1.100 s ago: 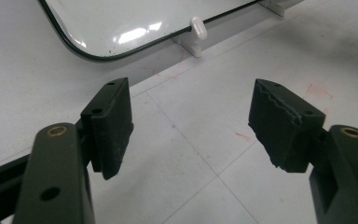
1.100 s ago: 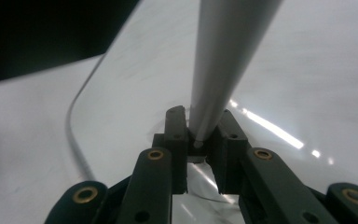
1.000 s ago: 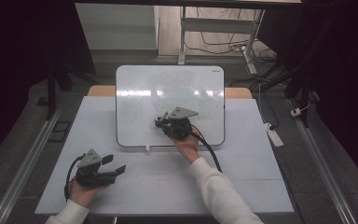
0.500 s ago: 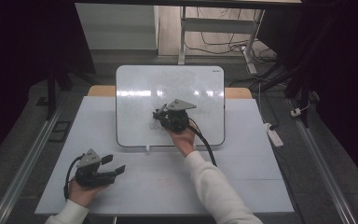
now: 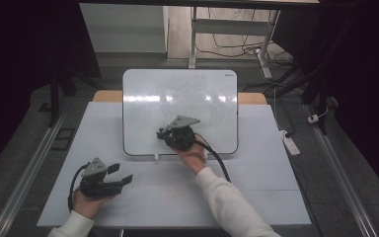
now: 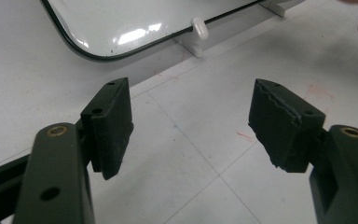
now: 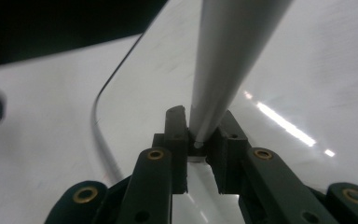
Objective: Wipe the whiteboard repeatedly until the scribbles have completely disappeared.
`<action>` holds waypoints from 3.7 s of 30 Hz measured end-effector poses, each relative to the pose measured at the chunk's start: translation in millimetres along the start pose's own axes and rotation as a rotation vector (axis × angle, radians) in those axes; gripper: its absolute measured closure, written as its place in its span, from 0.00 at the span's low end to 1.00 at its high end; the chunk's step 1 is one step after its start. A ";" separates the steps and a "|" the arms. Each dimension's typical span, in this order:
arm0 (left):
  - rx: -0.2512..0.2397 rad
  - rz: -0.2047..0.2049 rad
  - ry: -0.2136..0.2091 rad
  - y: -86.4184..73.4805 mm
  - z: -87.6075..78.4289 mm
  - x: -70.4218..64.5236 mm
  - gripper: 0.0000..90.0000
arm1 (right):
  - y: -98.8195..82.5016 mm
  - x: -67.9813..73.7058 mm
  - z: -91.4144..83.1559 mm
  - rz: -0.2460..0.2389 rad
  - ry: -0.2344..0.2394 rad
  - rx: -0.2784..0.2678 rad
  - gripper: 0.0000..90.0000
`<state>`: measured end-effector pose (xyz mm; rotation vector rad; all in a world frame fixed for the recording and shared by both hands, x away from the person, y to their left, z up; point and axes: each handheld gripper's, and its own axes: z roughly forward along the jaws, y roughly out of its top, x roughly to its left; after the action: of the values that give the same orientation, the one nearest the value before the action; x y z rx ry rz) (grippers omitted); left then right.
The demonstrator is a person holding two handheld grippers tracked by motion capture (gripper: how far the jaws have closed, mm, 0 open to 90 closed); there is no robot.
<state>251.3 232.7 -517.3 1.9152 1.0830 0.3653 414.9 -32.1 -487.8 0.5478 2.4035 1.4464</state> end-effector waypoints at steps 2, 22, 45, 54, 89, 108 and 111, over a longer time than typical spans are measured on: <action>-0.003 0.000 0.000 -0.2 -0.6 -0.8 0.35 | 1.0 -0.5 -0.8 -0.011 -0.005 0.004 0.87; 0.002 0.004 0.000 0.1 0.4 -0.9 0.35 | -8.3 -4.6 -14.9 0.012 -0.045 -0.008 0.87; -0.005 0.007 0.003 0.0 -0.9 -2.5 0.35 | -9.8 -26.4 -36.3 0.055 -0.099 -0.034 0.87; -0.001 0.009 0.005 0.1 -0.1 -2.8 0.35 | -16.8 -22.0 -42.6 0.012 -0.074 0.027 0.87; 0.004 0.012 0.003 0.7 1.9 -3.5 0.35 | -29.0 -29.0 -57.9 0.030 -0.084 0.014 0.87; 0.008 0.012 0.000 0.9 3.5 -2.7 0.35 | -34.5 -43.0 -76.0 0.109 -0.158 -0.040 0.87; 0.006 0.013 0.001 0.8 2.8 -3.6 0.35 | -39.2 -30.8 -69.2 0.049 -0.104 0.012 0.87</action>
<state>251.4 228.0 -517.7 1.9286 1.0739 0.3703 405.9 -117.0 -489.6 0.6716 2.3352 1.3878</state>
